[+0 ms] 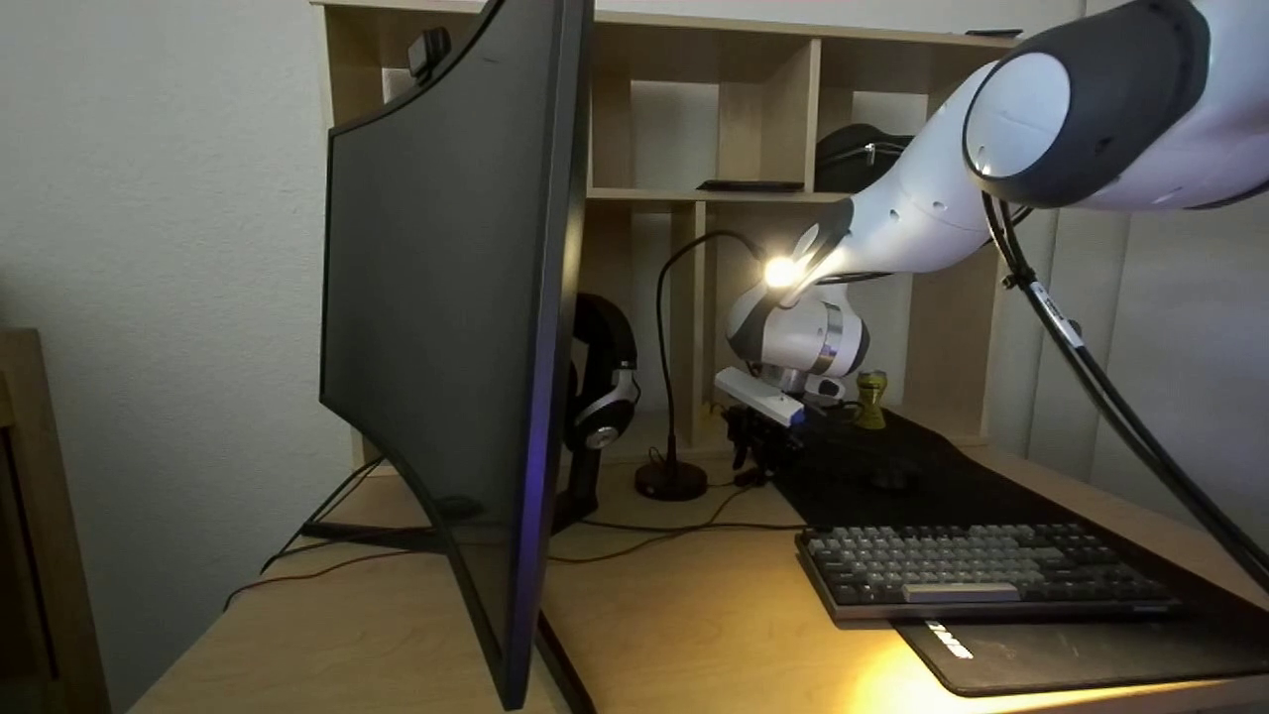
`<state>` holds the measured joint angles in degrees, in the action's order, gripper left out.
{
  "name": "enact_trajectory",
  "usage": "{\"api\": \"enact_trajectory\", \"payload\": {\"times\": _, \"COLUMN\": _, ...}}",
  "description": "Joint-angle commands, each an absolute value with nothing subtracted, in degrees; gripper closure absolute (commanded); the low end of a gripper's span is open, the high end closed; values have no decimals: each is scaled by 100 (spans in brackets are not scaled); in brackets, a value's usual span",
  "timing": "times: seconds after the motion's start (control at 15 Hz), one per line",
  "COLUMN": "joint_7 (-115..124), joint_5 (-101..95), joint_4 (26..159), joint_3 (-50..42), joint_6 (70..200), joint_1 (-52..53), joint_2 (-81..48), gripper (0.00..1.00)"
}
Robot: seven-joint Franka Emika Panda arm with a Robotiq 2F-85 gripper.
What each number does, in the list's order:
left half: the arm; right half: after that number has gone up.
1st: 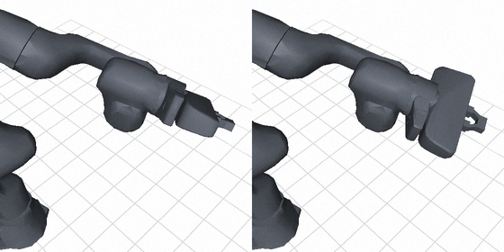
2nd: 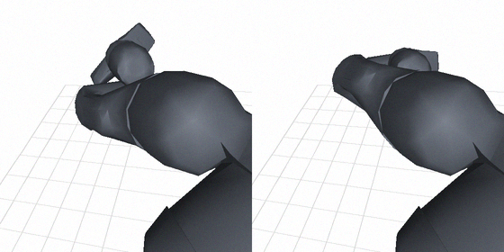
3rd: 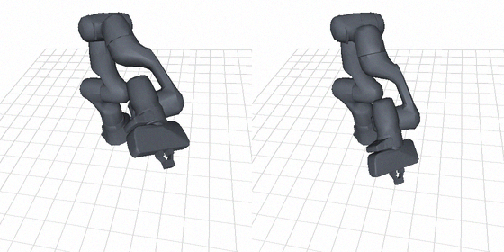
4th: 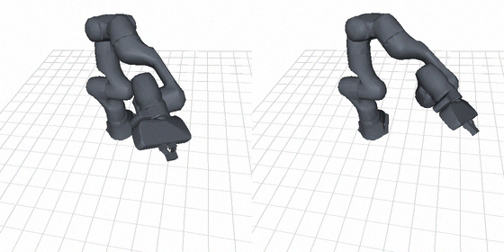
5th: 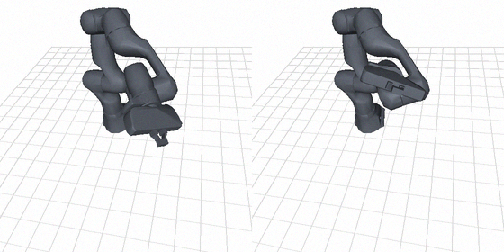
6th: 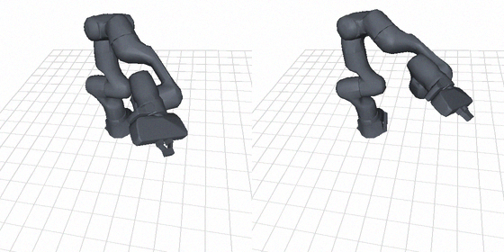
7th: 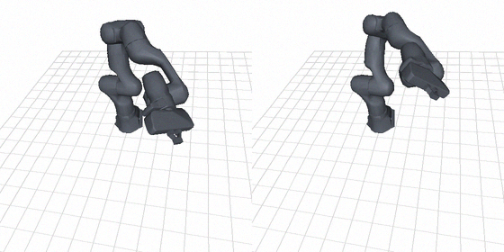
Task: Switch off the desk lamp
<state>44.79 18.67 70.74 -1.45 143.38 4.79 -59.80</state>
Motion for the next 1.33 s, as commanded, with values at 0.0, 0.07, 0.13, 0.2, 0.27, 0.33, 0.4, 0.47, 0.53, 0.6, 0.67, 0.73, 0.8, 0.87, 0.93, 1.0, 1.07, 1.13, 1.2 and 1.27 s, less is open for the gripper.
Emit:
{"api": "enact_trajectory", "payload": {"times": 0.0, "joint_7": 4587, "joint_5": 1788, "joint_4": 7098, "joint_3": -182, "joint_6": 14343, "joint_1": 488, "joint_2": -5946, "gripper": 81}}
{"api": "enact_trajectory", "payload": {"times": 0.07, "joint_7": 4582, "joint_5": 1789, "joint_4": 7107, "joint_3": -182, "joint_6": 14346, "joint_1": 483, "joint_2": -5940, "gripper": 86}}
{"api": "enact_trajectory", "payload": {"times": 0.13, "joint_7": 4585, "joint_5": 1790, "joint_4": 7113, "joint_3": -187, "joint_6": 14337, "joint_1": 479, "joint_2": -5935, "gripper": 95}}
{"api": "enact_trajectory", "payload": {"times": 0.2, "joint_7": 4576, "joint_5": 1792, "joint_4": 7119, "joint_3": -185, "joint_6": 14330, "joint_1": 471, "joint_2": -5929, "gripper": 98}}
{"api": "enact_trajectory", "payload": {"times": 0.27, "joint_7": 4571, "joint_5": 1793, "joint_4": 7136, "joint_3": -186, "joint_6": 14331, "joint_1": 469, "joint_2": -5915, "gripper": 95}}
{"api": "enact_trajectory", "payload": {"times": 0.33, "joint_7": 4574, "joint_5": 1789, "joint_4": 7149, "joint_3": -196, "joint_6": 14341, "joint_1": 474, "joint_2": -5908, "gripper": 94}}
{"api": "enact_trajectory", "payload": {"times": 0.4, "joint_7": 4568, "joint_5": 1790, "joint_4": 7151, "joint_3": -193, "joint_6": 14331, "joint_1": 471, "joint_2": -5905, "gripper": 94}}
{"api": "enact_trajectory", "payload": {"times": 0.47, "joint_7": 4572, "joint_5": 1788, "joint_4": 7156, "joint_3": -199, "joint_6": 14334, "joint_1": 474, "joint_2": -5901, "gripper": 94}}
{"api": "enact_trajectory", "payload": {"times": 0.53, "joint_7": 4578, "joint_5": 1814, "joint_4": 7182, "joint_3": -183, "joint_6": 14363, "joint_1": 467, "joint_2": -5882, "gripper": 74}}
{"api": "enact_trajectory", "payload": {"times": 0.6, "joint_7": 4545, "joint_5": 1862, "joint_4": 7228, "joint_3": -132, "joint_6": 14364, "joint_1": 429, "joint_2": -5840, "gripper": 52}}
{"api": "enact_trajectory", "payload": {"times": 0.67, "joint_7": 4501, "joint_5": 1905, "joint_4": 7334, "joint_3": -97, "joint_6": 14439, "joint_1": 394, "joint_2": -5758, "gripper": 49}}
{"api": "enact_trajectory", "payload": {"times": 0.73, "joint_7": 4483, "joint_5": 1916, "joint_4": 7405, "joint_3": -93, "joint_6": 14463, "joint_1": 385, "joint_2": -5690, "gripper": 49}}
{"api": "enact_trajectory", "payload": {"times": 0.8, "joint_7": 4467, "joint_5": 1892, "joint_4": 7541, "joint_3": -118, "joint_6": 14492, "joint_1": 399, "joint_2": -5563, "gripper": 42}}
{"api": "enact_trajectory", "payload": {"times": 0.87, "joint_7": 4447, "joint_5": 1892, "joint_4": 7684, "joint_3": -122, "joint_6": 14541, "joint_1": 400, "joint_2": -5428, "gripper": 35}}
{"api": "enact_trajectory", "payload": {"times": 0.93, "joint_7": 4393, "joint_5": 1910, "joint_4": 7785, "joint_3": -92, "joint_6": 14588, "joint_1": 378, "joint_2": -5332, "gripper": 28}}
{"api": "enact_trajectory", "payload": {"times": 1.0, "joint_7": 4424, "joint_5": 1884, "joint_4": 7916, "joint_3": -132, "joint_6": 14589, "joint_1": 402, "joint_2": -5198, "gripper": 20}}
{"api": "enact_trajectory", "payload": {"times": 1.07, "joint_7": 4408, "joint_5": 1891, "joint_4": 8050, "joint_3": -124, "joint_6": 14575, "joint_1": 392, "joint_2": -5074, "gripper": 14}}
{"api": "enact_trajectory", "payload": {"times": 1.13, "joint_7": 4378, "joint_5": 1909, "joint_4": 8186, "joint_3": -104, "joint_6": 14562, "joint_1": 371, "joint_2": -4946, "gripper": 7}}
{"api": "enact_trajectory", "payload": {"times": 1.2, "joint_7": 4359, "joint_5": 1935, "joint_4": 8376, "joint_3": -96, "joint_6": 14571, "joint_1": 341, "joint_2": -4786, "gripper": 2}}
{"api": "enact_trajectory", "payload": {"times": 1.27, "joint_7": 4368, "joint_5": 1959, "joint_4": 8537, "joint_3": -103, "joint_6": 14566, "joint_1": 311, "joint_2": -4649, "gripper": 0}}
